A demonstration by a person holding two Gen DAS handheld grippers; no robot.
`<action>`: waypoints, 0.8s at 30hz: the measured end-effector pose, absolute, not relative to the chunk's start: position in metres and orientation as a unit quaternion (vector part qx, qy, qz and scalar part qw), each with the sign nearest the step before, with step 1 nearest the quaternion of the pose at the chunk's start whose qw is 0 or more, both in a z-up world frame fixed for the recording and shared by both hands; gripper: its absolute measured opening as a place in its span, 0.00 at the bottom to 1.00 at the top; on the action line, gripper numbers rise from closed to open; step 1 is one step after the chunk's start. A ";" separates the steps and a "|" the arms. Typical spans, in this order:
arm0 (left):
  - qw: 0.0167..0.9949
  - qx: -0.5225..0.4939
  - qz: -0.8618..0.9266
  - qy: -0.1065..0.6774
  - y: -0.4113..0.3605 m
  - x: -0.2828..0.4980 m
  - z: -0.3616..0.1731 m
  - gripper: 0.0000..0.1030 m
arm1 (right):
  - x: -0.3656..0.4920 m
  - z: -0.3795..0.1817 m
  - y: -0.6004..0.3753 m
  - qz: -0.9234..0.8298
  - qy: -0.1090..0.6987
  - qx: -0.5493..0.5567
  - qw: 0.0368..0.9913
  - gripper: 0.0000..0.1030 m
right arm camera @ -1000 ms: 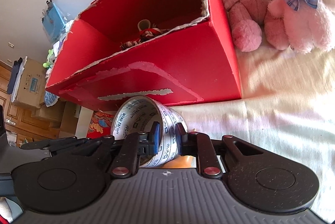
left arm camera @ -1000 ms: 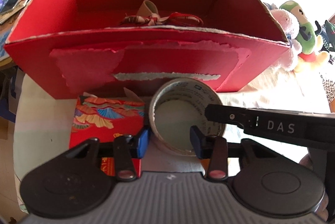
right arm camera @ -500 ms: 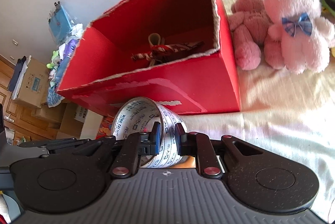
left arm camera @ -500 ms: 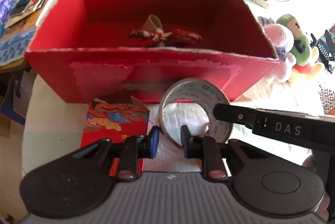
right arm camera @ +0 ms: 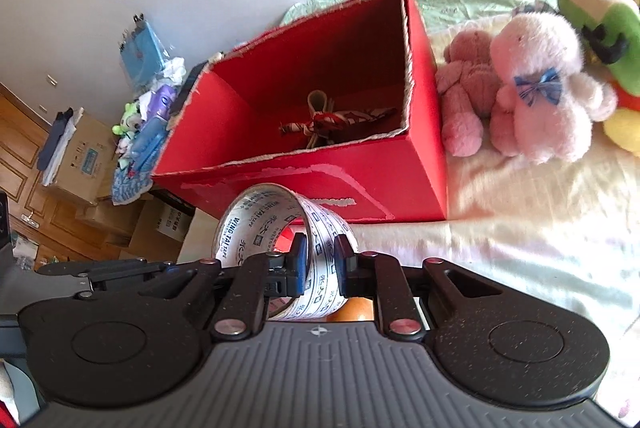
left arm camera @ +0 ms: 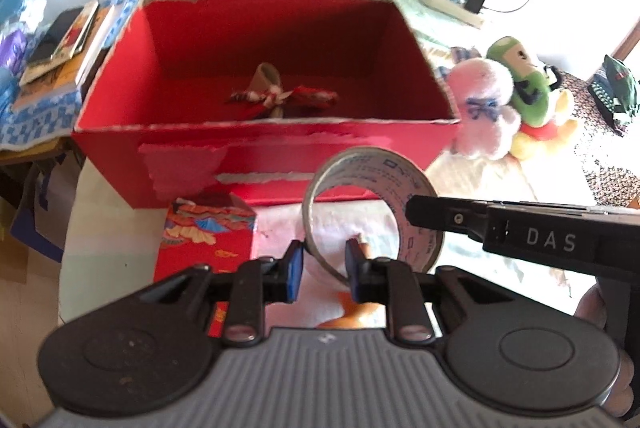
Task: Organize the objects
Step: 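Lift the tape roll and carry it over the red box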
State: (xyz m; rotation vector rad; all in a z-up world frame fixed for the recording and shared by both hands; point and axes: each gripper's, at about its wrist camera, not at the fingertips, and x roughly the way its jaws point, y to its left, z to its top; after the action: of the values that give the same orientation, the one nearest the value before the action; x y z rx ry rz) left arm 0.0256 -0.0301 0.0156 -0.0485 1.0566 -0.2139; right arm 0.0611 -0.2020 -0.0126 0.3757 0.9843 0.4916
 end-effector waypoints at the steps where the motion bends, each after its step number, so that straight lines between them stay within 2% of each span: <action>1: 0.860 -0.020 -0.103 0.499 -0.033 0.023 0.020 0.20 | 0.059 -0.010 -0.206 0.232 0.461 0.180 0.838 0.16; 15: 0.882 0.001 -0.141 0.449 -0.063 0.025 0.068 0.20 | 0.056 0.028 -0.239 0.219 0.406 0.202 0.864 0.16; 24: 0.890 -0.020 -0.171 0.421 -0.048 0.071 0.085 0.21 | 0.093 0.055 -0.229 0.215 0.362 0.167 0.892 0.16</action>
State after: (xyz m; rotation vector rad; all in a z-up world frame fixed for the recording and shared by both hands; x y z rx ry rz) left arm 0.0711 -0.0480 0.0851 -0.0411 0.8752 -0.3545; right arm 0.0925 -0.2290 0.0553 0.3474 0.7504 0.4462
